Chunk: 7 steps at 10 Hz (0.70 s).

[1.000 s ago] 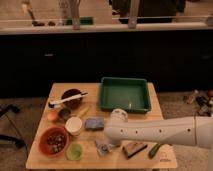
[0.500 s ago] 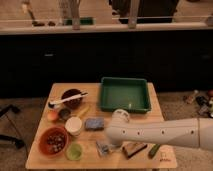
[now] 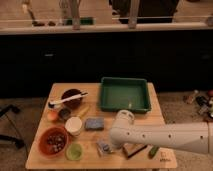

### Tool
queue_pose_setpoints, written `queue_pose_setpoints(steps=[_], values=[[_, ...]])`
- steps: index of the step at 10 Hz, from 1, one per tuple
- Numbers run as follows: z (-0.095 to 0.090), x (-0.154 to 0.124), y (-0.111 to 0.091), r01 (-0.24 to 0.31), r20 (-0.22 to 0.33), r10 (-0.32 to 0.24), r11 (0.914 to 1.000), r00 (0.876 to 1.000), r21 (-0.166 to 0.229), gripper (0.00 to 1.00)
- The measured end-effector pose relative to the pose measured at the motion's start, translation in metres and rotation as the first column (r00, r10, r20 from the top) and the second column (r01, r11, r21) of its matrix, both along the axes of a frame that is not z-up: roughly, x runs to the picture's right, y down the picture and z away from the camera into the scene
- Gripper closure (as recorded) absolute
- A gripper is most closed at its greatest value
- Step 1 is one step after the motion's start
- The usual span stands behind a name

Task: Place towel in tray

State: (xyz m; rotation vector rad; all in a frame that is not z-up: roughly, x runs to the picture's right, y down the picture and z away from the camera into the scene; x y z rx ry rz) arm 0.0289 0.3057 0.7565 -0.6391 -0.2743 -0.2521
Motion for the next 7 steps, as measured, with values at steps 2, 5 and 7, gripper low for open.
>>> queue_pose_setpoints(steps=[2, 5, 7], values=[[-0.005, 0.000, -0.003, -0.008, 0.014, 0.008, 0.9999, 1.000, 0.012, 1.00], [-0.013, 0.004, -0.009, -0.021, 0.021, 0.021, 0.9992, 1.000, 0.032, 0.96], [-0.027, 0.009, -0.019, -0.026, 0.015, 0.025, 0.9988, 1.000, 0.041, 0.87]])
